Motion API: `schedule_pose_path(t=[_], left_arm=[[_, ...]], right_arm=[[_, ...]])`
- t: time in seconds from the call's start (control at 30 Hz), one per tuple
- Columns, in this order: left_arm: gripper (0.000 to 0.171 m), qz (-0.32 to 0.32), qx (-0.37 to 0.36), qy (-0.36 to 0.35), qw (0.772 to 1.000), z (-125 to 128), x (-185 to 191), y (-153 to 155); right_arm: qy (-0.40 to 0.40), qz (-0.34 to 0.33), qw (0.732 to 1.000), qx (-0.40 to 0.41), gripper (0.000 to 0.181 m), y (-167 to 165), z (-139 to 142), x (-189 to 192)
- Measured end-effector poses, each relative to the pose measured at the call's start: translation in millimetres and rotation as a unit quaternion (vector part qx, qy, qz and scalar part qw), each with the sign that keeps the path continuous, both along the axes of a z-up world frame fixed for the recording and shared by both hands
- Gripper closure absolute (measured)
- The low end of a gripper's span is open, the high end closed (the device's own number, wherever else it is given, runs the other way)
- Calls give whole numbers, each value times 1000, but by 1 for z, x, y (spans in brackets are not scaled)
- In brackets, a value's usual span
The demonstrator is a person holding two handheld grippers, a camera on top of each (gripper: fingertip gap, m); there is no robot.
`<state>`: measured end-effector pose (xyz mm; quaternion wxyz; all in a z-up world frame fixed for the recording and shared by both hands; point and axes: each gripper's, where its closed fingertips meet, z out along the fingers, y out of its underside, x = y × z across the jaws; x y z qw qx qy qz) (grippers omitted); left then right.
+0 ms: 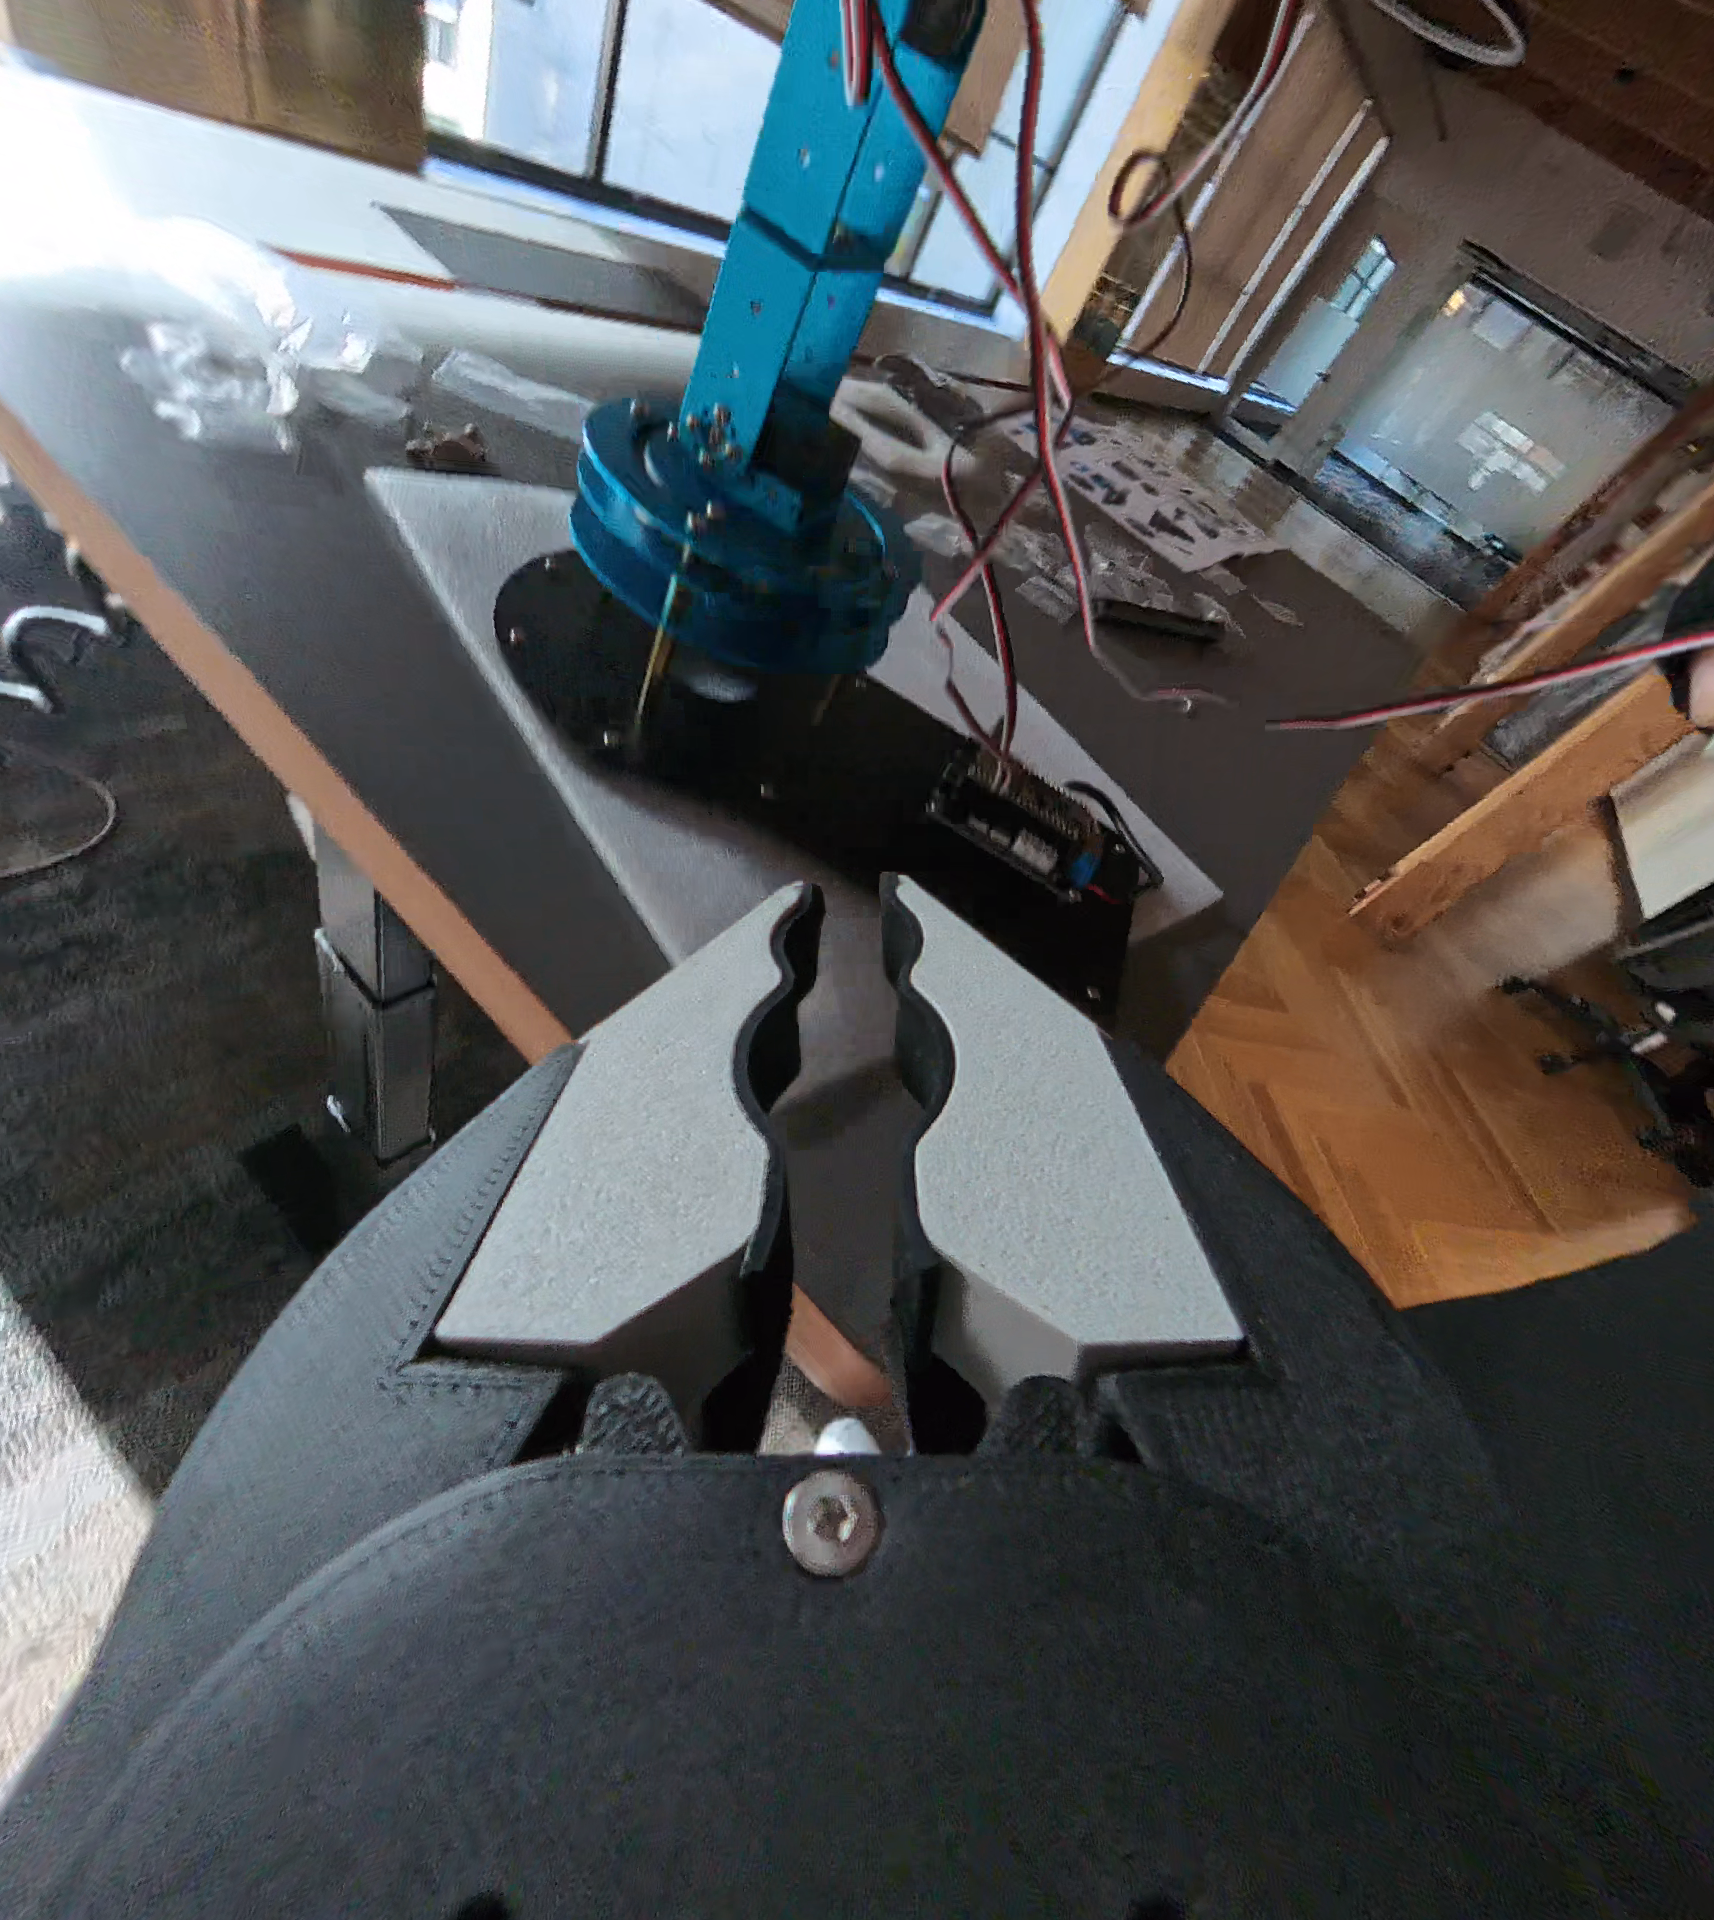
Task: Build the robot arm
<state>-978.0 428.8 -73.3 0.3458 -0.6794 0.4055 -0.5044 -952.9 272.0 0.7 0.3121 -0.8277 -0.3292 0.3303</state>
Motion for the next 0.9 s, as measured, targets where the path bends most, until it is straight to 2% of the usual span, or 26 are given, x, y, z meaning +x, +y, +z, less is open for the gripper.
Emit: schedule_pose_path(t=[0.17, 0.27, 0.33, 0.53, 0.7, 0.9], left_arm=[[162, -120, 33, -43, 991, 26, 24, 52], [161, -206, 26, -42, 977, 27, 23, 76], [160, -251, 32, -26, 967, 23, 20, 93], [154, -302, 51, -35, 951, 24, 29, 141], [154, -338, 4, -78, 938, 28, 48, 153], [154, -384, -13, -78, 920, 17, 64, 156]], right_arm=[[3, -116, 993, 1, 180, 38, 12, -5], [26, -220, 975, 1, 180, 64, 23, -14], [46, -264, 963, 16, 179, 78, 37, -27], [22, -383, 923, 5, 180, 108, 54, -45], [3, -447, 895, -4, 180, 125, 59, -50], [-1, -492, 870, -29, 180, 140, 53, -50]])
